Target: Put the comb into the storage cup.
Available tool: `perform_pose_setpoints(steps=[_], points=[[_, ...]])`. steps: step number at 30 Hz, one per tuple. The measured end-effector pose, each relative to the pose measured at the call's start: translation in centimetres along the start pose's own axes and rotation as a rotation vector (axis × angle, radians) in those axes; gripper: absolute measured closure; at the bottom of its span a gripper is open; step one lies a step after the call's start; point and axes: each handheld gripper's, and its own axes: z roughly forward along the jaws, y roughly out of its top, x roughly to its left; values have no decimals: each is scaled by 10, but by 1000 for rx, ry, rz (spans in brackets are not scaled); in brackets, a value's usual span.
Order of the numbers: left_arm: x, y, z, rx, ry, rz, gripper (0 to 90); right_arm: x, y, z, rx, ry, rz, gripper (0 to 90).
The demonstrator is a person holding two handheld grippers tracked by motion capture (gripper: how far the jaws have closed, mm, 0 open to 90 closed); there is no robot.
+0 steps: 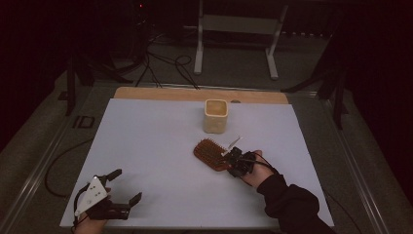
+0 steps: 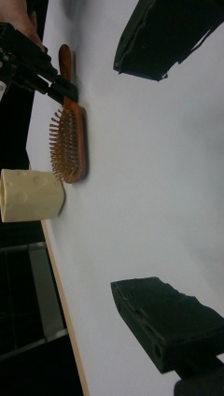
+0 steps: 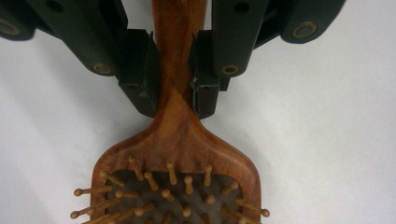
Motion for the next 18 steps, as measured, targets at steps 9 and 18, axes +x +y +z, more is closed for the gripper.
perform_pose_setpoints(steps=[9, 18], points=[[0, 0, 0, 8, 3, -1, 0, 5, -2, -7, -60, -2, -1, 736], [-1, 2, 1, 8, 2, -6, 0, 10, -3, -22, -128, 2, -10, 736]])
